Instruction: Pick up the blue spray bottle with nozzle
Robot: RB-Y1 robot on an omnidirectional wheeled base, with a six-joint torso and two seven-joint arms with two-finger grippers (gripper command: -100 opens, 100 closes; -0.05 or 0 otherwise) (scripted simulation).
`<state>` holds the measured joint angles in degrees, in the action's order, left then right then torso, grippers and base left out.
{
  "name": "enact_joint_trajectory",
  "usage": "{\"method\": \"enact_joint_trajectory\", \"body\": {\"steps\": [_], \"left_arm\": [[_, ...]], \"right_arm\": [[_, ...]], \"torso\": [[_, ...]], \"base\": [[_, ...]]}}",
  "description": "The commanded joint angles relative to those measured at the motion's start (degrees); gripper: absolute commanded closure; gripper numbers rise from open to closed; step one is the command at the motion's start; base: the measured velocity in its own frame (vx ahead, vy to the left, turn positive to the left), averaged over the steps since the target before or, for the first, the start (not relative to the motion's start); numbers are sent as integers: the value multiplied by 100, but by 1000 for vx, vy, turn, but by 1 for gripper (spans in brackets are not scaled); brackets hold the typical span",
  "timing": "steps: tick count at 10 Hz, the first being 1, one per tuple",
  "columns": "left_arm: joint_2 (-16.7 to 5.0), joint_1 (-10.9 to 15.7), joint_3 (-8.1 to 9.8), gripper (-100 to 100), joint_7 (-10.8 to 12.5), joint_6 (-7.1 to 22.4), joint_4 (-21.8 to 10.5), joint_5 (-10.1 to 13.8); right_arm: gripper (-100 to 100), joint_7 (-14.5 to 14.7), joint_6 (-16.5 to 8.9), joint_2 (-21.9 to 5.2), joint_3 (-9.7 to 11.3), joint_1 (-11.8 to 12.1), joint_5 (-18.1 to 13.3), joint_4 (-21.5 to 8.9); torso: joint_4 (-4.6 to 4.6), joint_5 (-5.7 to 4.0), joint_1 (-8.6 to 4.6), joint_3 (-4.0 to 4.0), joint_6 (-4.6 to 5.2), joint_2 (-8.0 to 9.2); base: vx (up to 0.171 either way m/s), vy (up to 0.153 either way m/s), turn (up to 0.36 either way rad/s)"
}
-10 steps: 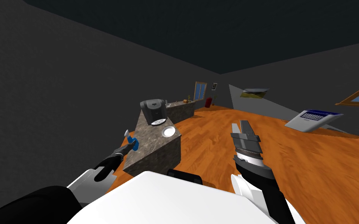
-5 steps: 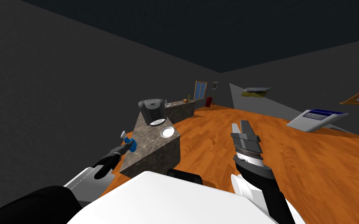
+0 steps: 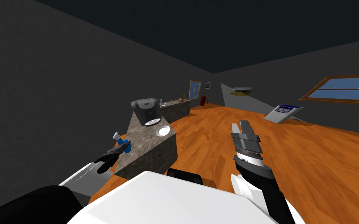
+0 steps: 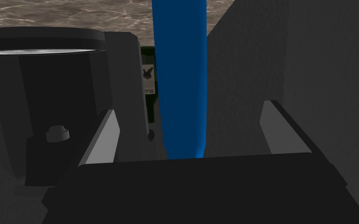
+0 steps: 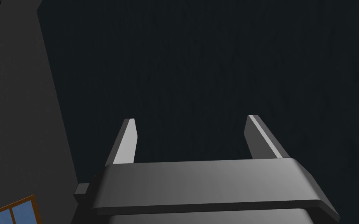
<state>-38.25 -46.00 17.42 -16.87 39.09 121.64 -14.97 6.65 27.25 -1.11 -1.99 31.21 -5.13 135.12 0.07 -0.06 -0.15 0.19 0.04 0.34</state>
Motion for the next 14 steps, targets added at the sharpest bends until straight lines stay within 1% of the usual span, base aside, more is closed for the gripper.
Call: {"method": "enact_joint_trajectory", "body": {"steps": [1,2,3,4,5,6,7,8,9,10,11,12,13,14], "left_arm": [[-162,32,11,-100,228,30,-165,21],[-369,98,15,-100,420,45,-388,35],[-369,98,15,-100,464,45,-419,35],[-576,163,20,-100,689,61,-662,50],[-755,228,25,-100,839,77,-813,64],[-782,228,25,-100,936,77,-926,64],[-989,293,29,-100,1150,92,-1151,78],[-1160,358,34,-100,1308,108,-1360,92],[-1196,358,34,-100,1408,108,-1433,92],[-1402,423,39,-100,1599,124,-1614,106],[-1402,423,39,-100,1644,124,-1686,106],[-1354,423,24,-100,1583,139,-1606,84],[-1362,423,26,100,1602,143,-1614,89],[-1361,423,26,100,1600,143,-1613,88]], "right_arm": [[0,0,0,0,0,0,0,0],[0,0,0,0,-1,1,0,0],[0,0,0,0,0,0,0,0],[0,0,0,0,-1,1,0,0],[0,0,0,0,0,1,0,0],[0,0,0,0,0,0,0,0],[0,0,0,0,-1,1,0,0],[0,0,0,0,-1,1,0,0],[0,0,0,0,0,0,0,0],[0,0,0,0,-1,1,0,0],[0,0,0,0,-1,1,0,0],[0,0,0,-1,-1,1,0,0],[0,0,0,-1,-1,2,0,0],[0,0,0,-1,-2,2,0,0]], "torso": [[0,0,0,0,0,0],[0,1,7,-1,-4,-2],[0,2,9,0,0,0],[-1,3,13,-3,-4,-7],[-2,3,11,-5,-1,-10],[0,1,4,-1,1,-2],[0,2,8,-2,-6,-5],[-1,2,11,-4,-1,-9],[-1,1,2,-3,0,-7],[-1,1,5,-4,-7,-9],[-1,1,6,-5,-4,-9],[-2,2,10,-6,-5,-11],[-3,4,19,-11,-7,-21],[-5,6,23,-15,-7,-28]], "base": [[-85,-37,-91],[-93,-37,-181],[-68,-26,-88],[-61,-36,-154],[-99,-59,-275],[-77,-42,-89],[-65,-39,-148],[-82,-67,-257],[-66,-55,-85],[-65,-54,-100],[-57,-40,-123],[-22,-12,-19],[0,0,0],[0,0,0]]}}
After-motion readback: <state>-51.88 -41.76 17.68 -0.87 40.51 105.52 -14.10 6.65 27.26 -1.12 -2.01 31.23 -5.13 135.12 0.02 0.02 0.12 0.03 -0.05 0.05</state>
